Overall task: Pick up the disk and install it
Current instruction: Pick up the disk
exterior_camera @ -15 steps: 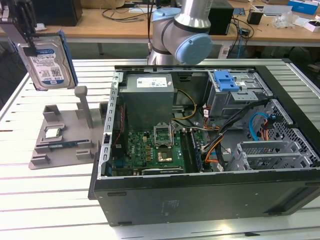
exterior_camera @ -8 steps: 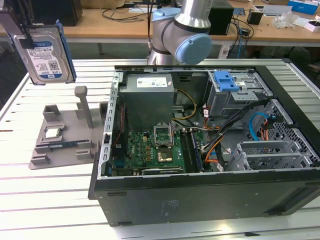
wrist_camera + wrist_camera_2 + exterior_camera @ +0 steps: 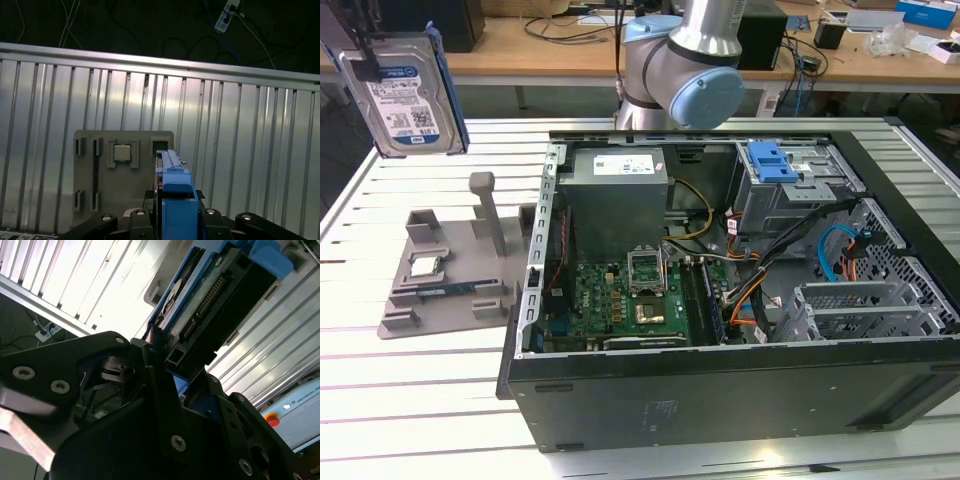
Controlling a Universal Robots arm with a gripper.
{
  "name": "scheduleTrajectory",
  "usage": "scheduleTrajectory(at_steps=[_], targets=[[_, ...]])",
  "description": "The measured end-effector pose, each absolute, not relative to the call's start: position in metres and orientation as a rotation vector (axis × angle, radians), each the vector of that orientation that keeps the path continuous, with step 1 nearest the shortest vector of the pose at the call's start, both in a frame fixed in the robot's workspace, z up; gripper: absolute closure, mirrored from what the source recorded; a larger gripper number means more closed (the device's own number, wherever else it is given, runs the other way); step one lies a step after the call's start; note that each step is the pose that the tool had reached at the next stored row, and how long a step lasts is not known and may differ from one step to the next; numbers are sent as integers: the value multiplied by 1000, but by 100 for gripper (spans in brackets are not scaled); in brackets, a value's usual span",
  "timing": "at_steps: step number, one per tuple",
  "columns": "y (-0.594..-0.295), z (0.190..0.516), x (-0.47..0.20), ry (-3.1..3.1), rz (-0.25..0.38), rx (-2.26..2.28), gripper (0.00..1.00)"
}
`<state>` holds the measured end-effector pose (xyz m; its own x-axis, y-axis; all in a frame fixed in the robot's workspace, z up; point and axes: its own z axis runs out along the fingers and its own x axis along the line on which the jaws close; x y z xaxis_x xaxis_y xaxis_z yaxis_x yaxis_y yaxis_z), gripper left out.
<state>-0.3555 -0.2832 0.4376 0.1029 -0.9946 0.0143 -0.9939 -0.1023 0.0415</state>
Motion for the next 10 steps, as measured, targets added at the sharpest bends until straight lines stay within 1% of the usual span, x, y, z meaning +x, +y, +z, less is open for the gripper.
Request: scheduleTrajectory(at_steps=[10], targets=[[-282, 460, -355, -2077, -27, 2303, 63]])
